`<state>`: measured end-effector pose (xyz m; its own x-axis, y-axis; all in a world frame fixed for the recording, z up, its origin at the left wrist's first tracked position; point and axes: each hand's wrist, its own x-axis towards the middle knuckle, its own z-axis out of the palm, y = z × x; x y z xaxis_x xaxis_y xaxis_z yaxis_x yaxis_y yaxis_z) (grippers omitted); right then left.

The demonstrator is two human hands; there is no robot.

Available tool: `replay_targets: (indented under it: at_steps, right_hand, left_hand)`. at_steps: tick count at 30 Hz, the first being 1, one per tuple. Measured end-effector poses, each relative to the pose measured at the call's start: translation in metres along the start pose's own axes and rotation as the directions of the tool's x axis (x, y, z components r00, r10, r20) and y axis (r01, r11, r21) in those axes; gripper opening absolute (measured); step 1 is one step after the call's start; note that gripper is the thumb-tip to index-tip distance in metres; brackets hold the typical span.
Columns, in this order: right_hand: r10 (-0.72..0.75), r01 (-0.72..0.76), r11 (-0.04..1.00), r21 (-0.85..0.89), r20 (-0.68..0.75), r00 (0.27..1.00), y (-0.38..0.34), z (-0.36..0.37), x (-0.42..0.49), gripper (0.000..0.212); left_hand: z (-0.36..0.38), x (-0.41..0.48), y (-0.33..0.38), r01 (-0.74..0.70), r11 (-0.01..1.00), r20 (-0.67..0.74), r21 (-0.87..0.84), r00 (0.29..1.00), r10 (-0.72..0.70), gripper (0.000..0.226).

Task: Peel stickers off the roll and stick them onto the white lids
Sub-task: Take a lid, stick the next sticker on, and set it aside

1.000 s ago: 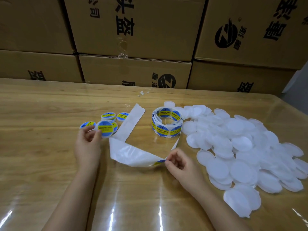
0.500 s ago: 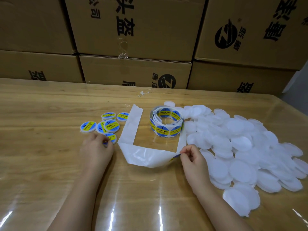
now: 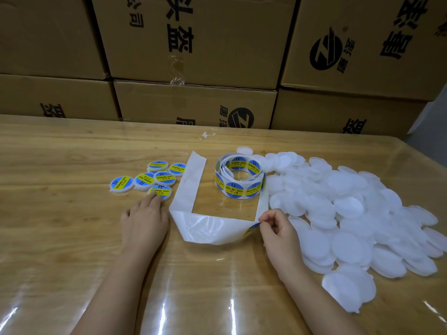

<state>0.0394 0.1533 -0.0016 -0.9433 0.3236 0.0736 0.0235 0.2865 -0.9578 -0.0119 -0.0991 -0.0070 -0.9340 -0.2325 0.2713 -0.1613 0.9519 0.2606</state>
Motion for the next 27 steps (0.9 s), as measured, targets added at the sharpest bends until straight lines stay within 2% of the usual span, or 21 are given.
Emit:
replay_targets:
  at_steps: [2, 4, 5, 7, 8, 9, 11, 13, 15, 16, 17, 19, 21, 22, 25, 27]
  right_hand:
    - [0.000, 0.000, 1.000, -0.010, -0.003, 1.000, 0.000, 0.000, 0.000, 0.031]
    - [-0.007, 0.007, 1.000, -0.024, 0.000, 1.000, 0.000, 0.000, 0.000, 0.031]
    - [-0.013, 0.013, 0.999, -0.034, -0.003, 1.000, 0.000, 0.001, 0.000, 0.031]
    - [-0.042, 0.041, 0.998, -0.055, -0.026, 0.999, 0.000, 0.001, 0.000, 0.032]
    - [-0.062, 0.059, 0.996, -0.060, -0.048, 0.997, -0.001, 0.001, -0.001, 0.033]
    - [-0.086, 0.081, 0.995, -0.065, -0.073, 0.994, -0.001, 0.001, 0.000, 0.033]
    - [-0.131, 0.122, 0.989, -0.084, -0.124, 0.984, -0.002, 0.000, 0.000, 0.035]
    - [-0.153, 0.136, 0.984, -0.114, -0.156, 0.976, -0.002, -0.001, 0.001, 0.036]
    - [-0.211, 0.179, 0.964, -0.195, -0.159, 0.964, -0.004, -0.001, -0.001, 0.034]
    - [-0.283, 0.224, 0.926, -0.303, -0.166, 0.945, -0.005, -0.001, -0.003, 0.032]
    - [-0.372, 0.264, 0.847, -0.462, -0.160, 0.915, -0.007, -0.002, -0.004, 0.033]
    - [-0.499, 0.267, 0.606, -0.750, -0.096, 0.861, -0.007, -0.003, -0.007, 0.043]
    - [-0.467, 0.184, 0.406, -0.895, -0.031, 0.884, -0.006, -0.004, -0.011, 0.053]
    - [-0.403, 0.144, 0.342, -0.929, -0.007, 0.915, -0.006, -0.005, -0.013, 0.058]
    - [-0.189, 0.056, 0.261, -0.964, 0.005, 0.982, -0.007, -0.009, -0.011, 0.072]
    - [-0.123, 0.027, 0.231, -0.973, -0.001, 0.992, -0.004, -0.011, -0.007, 0.075]
  left_hand:
    - [-0.005, 0.002, 0.002, 0.004, 0.993, -0.091, -0.121, 0.996, -0.015, 0.034]
    - [-0.011, 0.003, 0.010, -0.088, 0.926, -0.235, -0.367, 0.972, -0.001, 0.025]
    - [-0.016, 0.000, 0.018, -0.168, 0.842, -0.290, -0.513, 0.957, 0.015, 0.022]
    - [-0.028, -0.013, 0.038, -0.273, 0.604, -0.284, -0.749, 0.956, 0.079, 0.024]
    - [-0.032, -0.020, 0.048, -0.305, 0.519, -0.264, -0.799, 0.952, 0.153, 0.025]
    - [-0.033, -0.027, 0.055, -0.353, 0.481, -0.257, -0.802, 0.932, 0.256, 0.026]
    - [-0.029, -0.038, 0.064, -0.489, 0.496, -0.256, -0.717, 0.847, 0.466, 0.026]
    - [-0.021, -0.043, 0.066, -0.591, 0.535, -0.232, -0.604, 0.772, 0.592, 0.025]
    - [-0.013, -0.044, 0.066, -0.609, 0.575, -0.159, -0.546, 0.749, 0.643, 0.024]
    - [-0.010, -0.045, 0.065, -0.590, 0.594, -0.110, -0.546, 0.754, 0.648, 0.025]
    - [-0.007, -0.045, 0.064, -0.569, 0.608, -0.070, -0.554, 0.759, 0.647, 0.028]
    - [-0.002, -0.042, 0.061, -0.531, 0.618, -0.031, -0.580, 0.772, 0.634, 0.029]
    - [0.000, -0.038, 0.060, -0.478, 0.623, -0.005, -0.619, 0.796, 0.606, 0.025]
    - [0.000, -0.037, 0.060, -0.446, 0.624, 0.009, -0.642, 0.809, 0.588, 0.023]
    - [0.002, -0.034, 0.060, -0.364, 0.628, 0.040, -0.688, 0.845, 0.533, 0.022]
    - [0.003, -0.033, 0.060, -0.345, 0.635, 0.047, -0.692, 0.856, 0.515, 0.022]
